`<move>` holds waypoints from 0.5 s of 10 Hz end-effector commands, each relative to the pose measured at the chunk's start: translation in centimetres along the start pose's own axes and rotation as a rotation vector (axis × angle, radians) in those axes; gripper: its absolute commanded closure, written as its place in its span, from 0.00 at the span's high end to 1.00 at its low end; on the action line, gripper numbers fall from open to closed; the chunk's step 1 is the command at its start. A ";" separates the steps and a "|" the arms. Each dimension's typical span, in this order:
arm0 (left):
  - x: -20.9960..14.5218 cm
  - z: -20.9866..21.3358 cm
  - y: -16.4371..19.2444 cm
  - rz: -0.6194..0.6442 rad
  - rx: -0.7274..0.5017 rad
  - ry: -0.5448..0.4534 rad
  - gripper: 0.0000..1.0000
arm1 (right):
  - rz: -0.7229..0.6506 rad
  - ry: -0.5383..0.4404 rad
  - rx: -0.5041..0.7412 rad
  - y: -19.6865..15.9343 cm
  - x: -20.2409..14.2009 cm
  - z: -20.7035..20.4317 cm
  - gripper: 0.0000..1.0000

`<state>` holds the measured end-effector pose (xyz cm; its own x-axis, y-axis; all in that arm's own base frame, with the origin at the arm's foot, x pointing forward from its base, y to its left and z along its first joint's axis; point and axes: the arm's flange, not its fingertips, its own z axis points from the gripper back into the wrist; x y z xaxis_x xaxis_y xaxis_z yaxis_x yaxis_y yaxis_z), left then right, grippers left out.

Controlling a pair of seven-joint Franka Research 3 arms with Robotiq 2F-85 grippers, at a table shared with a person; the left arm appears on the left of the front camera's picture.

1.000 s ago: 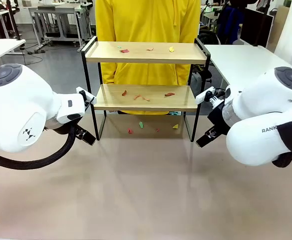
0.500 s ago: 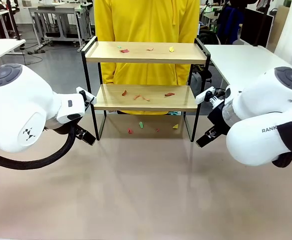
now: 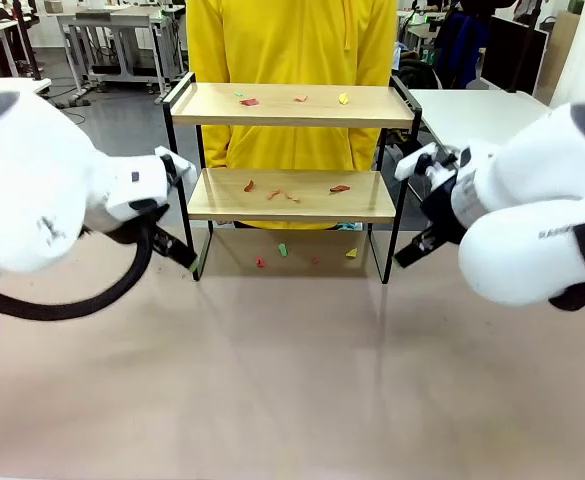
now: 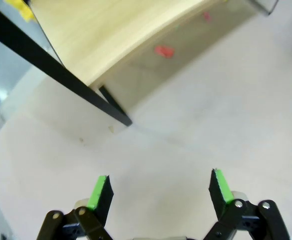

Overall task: Clean the shelf.
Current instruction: Pick up the Duster handed by the human.

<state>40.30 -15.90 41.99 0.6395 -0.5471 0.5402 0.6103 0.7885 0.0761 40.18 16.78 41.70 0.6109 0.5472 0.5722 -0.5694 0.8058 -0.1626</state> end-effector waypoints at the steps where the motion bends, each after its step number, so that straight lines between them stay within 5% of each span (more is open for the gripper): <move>1: 1.3 4.6 3.9 -0.046 -0.062 -0.005 1.00 | 0.008 -0.040 0.070 -2.4 1.4 3.6 1.00; 5: 1.5 8.2 11.7 -0.283 -0.384 -0.130 1.00 | 0.180 -0.139 0.294 -10.6 1.4 8.5 1.00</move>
<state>42.33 -6.90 51.81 0.4460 -0.6445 0.6210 0.8285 0.5598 -0.0140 40.49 10.28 50.63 0.4843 0.5773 0.6574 -0.7266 0.6840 -0.0654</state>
